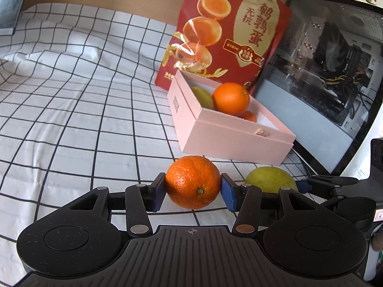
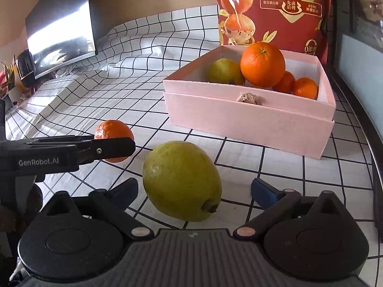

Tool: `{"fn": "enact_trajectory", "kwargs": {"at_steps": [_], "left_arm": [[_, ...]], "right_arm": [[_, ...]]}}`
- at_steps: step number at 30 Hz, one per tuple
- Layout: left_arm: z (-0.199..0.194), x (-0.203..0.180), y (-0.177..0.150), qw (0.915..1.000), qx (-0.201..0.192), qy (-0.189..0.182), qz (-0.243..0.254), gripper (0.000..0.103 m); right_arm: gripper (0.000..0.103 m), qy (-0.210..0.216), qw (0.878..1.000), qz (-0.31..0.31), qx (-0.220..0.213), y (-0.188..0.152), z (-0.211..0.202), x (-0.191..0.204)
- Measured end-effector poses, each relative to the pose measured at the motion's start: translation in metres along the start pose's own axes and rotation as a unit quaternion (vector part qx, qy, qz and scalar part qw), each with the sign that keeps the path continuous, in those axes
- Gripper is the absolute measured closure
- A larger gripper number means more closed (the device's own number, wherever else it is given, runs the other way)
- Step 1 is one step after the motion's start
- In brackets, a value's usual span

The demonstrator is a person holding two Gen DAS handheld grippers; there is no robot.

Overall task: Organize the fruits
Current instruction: 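Lower the mandarin into the box and open the left gripper while the right carries the pear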

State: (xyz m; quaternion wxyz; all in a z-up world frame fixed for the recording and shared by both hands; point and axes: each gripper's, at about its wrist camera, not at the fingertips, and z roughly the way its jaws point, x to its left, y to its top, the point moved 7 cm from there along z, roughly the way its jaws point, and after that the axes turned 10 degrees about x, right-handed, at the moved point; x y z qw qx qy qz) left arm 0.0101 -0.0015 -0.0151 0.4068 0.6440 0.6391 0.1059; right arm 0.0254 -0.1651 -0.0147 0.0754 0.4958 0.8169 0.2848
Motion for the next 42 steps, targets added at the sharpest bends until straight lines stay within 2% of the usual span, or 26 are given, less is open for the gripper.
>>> {"fn": "enact_trajectory", "kwargs": {"at_steps": [2, 5, 7, 14, 16, 18, 20, 23, 26, 29, 32, 39, 42], "left_arm": [[-0.001, 0.0, 0.0, 1.0, -0.003, -0.001, -0.002, 0.049], [-0.004, 0.002, 0.0, 0.9999, -0.01, 0.001, -0.009, 0.049], [-0.004, 0.004, 0.001, 0.9998, -0.012, 0.005, -0.015, 0.049], [0.004, 0.002, 0.003, 0.9997, 0.015, 0.01, -0.015, 0.049], [0.006, -0.001, 0.011, 0.9997, 0.018, 0.005, -0.018, 0.049], [0.004, -0.009, 0.028, 0.9997, 0.017, -0.002, -0.015, 0.049], [-0.004, -0.023, 0.056, 0.9999, 0.001, -0.014, -0.009, 0.049], [-0.018, -0.048, 0.103, 0.9988, -0.041, -0.02, 0.015, 0.049], [-0.013, -0.065, 0.14, 0.998, -0.052, -0.023, 0.029, 0.049], [0.014, -0.074, 0.156, 0.9985, -0.017, -0.042, 0.033, 0.049], [0.052, -0.076, 0.152, 0.9985, 0.025, -0.023, 0.043, 0.049], [0.117, -0.072, 0.119, 0.9881, 0.122, 0.024, 0.091, 0.049], [0.117, -0.065, 0.116, 0.9883, 0.105, 0.047, 0.1, 0.046]], "right_arm": [[0.009, -0.006, 1.0, -0.009, 0.0, 0.0, 0.001, 0.003], [0.022, -0.016, 1.0, -0.025, -0.001, 0.001, 0.003, 0.009], [0.041, -0.018, 0.999, -0.033, -0.006, 0.001, 0.002, 0.01], [0.042, -0.012, 1.0, -0.02, 0.001, 0.002, -0.004, 0.006], [0.042, -0.004, 1.0, 0.006, -0.001, 0.009, -0.01, -0.002], [0.042, -0.018, 0.999, 0.019, -0.018, 0.021, -0.023, -0.008], [0.042, -0.043, 0.998, 0.017, -0.043, 0.041, -0.044, -0.008], [0.042, -0.068, 0.993, 0.013, -0.094, 0.09, -0.093, -0.005], [0.042, -0.092, 0.986, 0.018, -0.135, 0.139, -0.133, -0.006], [0.042, -0.13, 0.978, 0.019, -0.163, 0.18, -0.159, -0.012], [0.042, -0.16, 0.972, 0.024, -0.172, 0.2, -0.161, -0.021], [0.042, -0.151, 0.978, 0.051, -0.137, 0.199, -0.125, -0.037], [0.042, -0.154, 0.978, 0.047, -0.129, 0.19, -0.117, -0.038]]}}
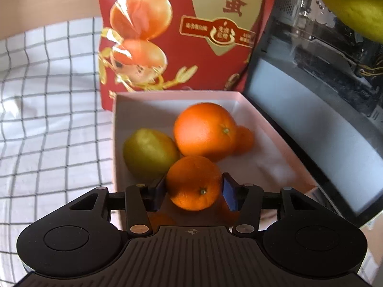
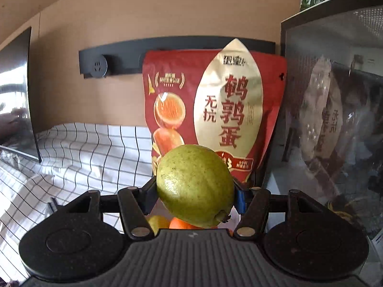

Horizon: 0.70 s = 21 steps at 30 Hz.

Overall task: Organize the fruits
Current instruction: 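Lower the mandarin into the box and open the left gripper while the right carries the pear, then lower the pear into the pink box and open the right gripper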

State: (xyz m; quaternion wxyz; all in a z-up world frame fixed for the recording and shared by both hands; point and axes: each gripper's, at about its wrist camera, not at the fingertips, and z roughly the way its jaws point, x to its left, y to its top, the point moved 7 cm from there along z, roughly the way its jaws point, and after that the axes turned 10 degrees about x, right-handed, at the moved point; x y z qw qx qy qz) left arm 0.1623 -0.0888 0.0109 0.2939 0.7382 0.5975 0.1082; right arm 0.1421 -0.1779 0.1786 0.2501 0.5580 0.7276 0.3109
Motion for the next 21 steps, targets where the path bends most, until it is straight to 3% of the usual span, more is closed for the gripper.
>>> {"fn": "enact_trajectory", "kwargs": {"at_steps": [6, 11, 17, 21], "left_arm": [[-0.005, 0.015, 0.005, 0.9993, -0.014, 0.029, -0.02, 0.048], [-0.012, 0.015, 0.003, 0.9994, -0.023, 0.003, -0.026, 0.048], [-0.02, 0.009, -0.005, 0.9996, -0.024, -0.008, -0.008, 0.048], [-0.024, 0.008, -0.008, 0.9994, -0.033, -0.011, -0.001, 0.048]], "right_arm": [[0.042, -0.006, 0.999, -0.036, -0.01, -0.011, -0.011, 0.008], [0.042, 0.017, 0.999, -0.036, 0.01, -0.015, -0.007, 0.009], [0.042, 0.011, 0.996, -0.02, 0.081, -0.042, 0.05, 0.004], [0.042, 0.011, 0.991, 0.028, 0.133, -0.061, 0.099, -0.007]]}}
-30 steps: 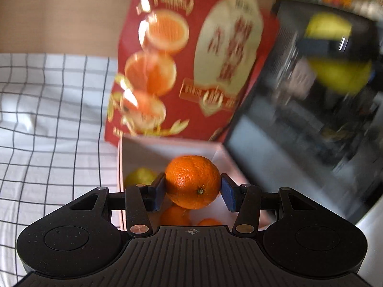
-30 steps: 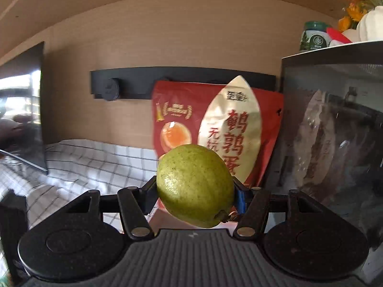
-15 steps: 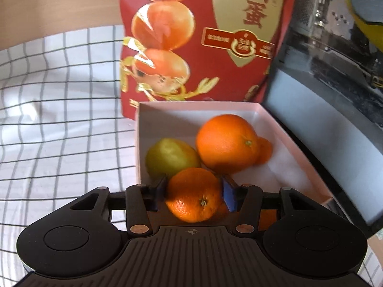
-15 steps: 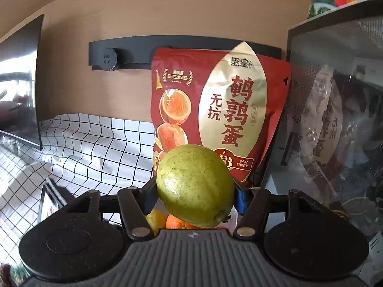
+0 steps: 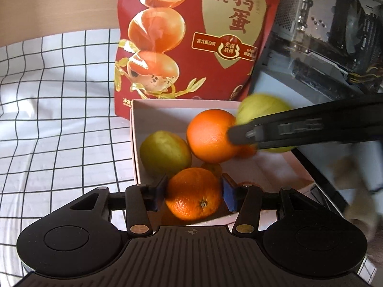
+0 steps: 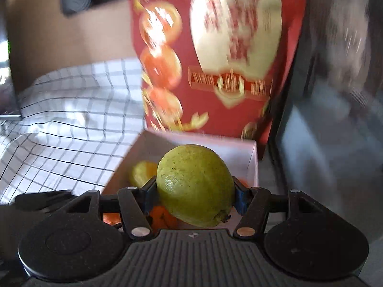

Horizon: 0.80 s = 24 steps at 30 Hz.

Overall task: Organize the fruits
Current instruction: 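Lower the pear into the pink box and open the right gripper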

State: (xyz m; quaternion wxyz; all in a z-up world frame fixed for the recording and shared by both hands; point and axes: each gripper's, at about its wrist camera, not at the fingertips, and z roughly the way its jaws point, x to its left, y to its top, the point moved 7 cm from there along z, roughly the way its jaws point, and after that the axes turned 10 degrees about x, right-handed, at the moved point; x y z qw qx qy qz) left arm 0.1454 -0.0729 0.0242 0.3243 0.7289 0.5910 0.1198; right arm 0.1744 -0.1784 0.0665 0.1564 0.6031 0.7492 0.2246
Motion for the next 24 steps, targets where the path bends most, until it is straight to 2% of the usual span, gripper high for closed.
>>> {"fn": "enact_trajectory", "kwargs": {"at_steps": [3, 8, 14, 17, 19, 21, 24], "left_arm": [[-0.002, -0.002, -0.002, 0.9999, -0.004, 0.0, 0.015, 0.048], [-0.003, -0.002, -0.001, 0.9999, -0.007, -0.001, 0.013, 0.048], [-0.007, 0.002, 0.0, 0.9995, -0.029, -0.006, -0.008, 0.048], [-0.017, 0.009, 0.008, 0.9966, -0.072, -0.013, -0.037, 0.052], [-0.017, 0.013, 0.014, 0.9955, -0.07, -0.031, -0.056, 0.052], [-0.021, 0.016, 0.016, 0.9942, -0.072, -0.041, -0.069, 0.052], [-0.053, 0.022, 0.008, 0.9904, -0.12, -0.022, -0.065, 0.052]], "right_arm": [[0.041, 0.011, 0.999, 0.032, 0.021, -0.004, 0.024, -0.008], [0.039, 0.032, 0.998, 0.027, 0.036, -0.006, 0.031, -0.007], [0.038, 0.059, 0.998, 0.022, 0.013, -0.004, 0.014, -0.003], [0.036, 0.035, 0.999, 0.006, -0.017, -0.001, -0.002, 0.001], [0.028, 0.011, 0.999, -0.007, -0.048, 0.001, -0.016, 0.005], [0.025, -0.008, 0.997, -0.008, -0.077, 0.002, -0.031, 0.007], [0.023, -0.018, 0.994, -0.007, -0.111, -0.002, -0.055, 0.009]]}}
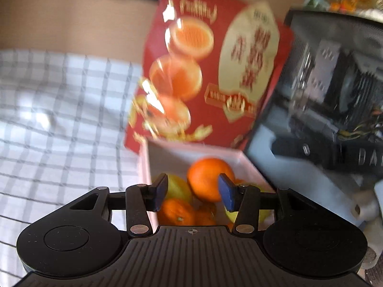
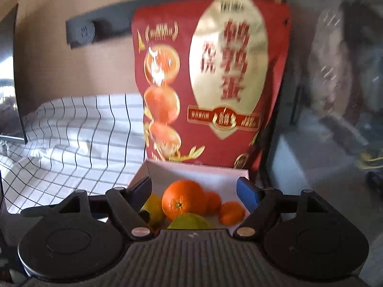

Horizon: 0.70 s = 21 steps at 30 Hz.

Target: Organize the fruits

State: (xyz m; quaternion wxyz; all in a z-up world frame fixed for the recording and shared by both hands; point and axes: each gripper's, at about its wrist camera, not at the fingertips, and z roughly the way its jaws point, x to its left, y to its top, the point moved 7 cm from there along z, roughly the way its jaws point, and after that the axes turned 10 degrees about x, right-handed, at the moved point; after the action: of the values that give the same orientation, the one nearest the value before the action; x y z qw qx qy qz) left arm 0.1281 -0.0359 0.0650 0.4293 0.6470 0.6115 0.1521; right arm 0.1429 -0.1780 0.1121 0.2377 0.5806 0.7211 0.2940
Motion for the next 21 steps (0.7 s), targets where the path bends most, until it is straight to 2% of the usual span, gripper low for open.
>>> {"fn": "enact_trajectory", "kwargs": {"at_steps": [2, 4, 8, 11, 15, 18, 21], "left_arm": [[-0.025, 0.005, -0.011, 0.9998, -0.01, 0.015, 0.006, 0.052], [-0.043, 0.012, -0.03, 0.9994, 0.014, 0.031, 0.009, 0.052], [-0.057, 0.027, -0.077, 0.9956, 0.071, 0.061, -0.002, 0.052], [-0.056, 0.035, -0.101, 0.9916, 0.091, 0.092, 0.005, 0.052], [-0.051, 0.04, -0.114, 0.9858, 0.096, 0.137, 0.015, 0.052], [-0.039, 0.037, -0.117, 0.9859, 0.103, 0.131, 0.012, 0.051], [-0.028, 0.029, -0.115, 0.9857, 0.094, 0.139, 0.019, 0.051]], "right_arm": [[0.018, -0.003, 1.0, -0.008, -0.018, -0.008, -0.015, 0.0], [0.017, 0.004, 1.0, -0.018, -0.023, -0.023, -0.025, 0.0], [0.016, 0.044, 0.999, -0.03, 0.008, -0.068, -0.028, 0.004], [0.015, 0.059, 0.997, -0.03, 0.047, -0.1, -0.012, 0.01], [0.015, 0.061, 0.993, -0.025, 0.101, -0.132, 0.015, 0.015], [0.015, 0.053, 0.991, -0.012, 0.12, -0.144, 0.029, 0.013], [0.014, 0.047, 0.99, -0.002, 0.13, -0.149, 0.038, 0.012]]}}
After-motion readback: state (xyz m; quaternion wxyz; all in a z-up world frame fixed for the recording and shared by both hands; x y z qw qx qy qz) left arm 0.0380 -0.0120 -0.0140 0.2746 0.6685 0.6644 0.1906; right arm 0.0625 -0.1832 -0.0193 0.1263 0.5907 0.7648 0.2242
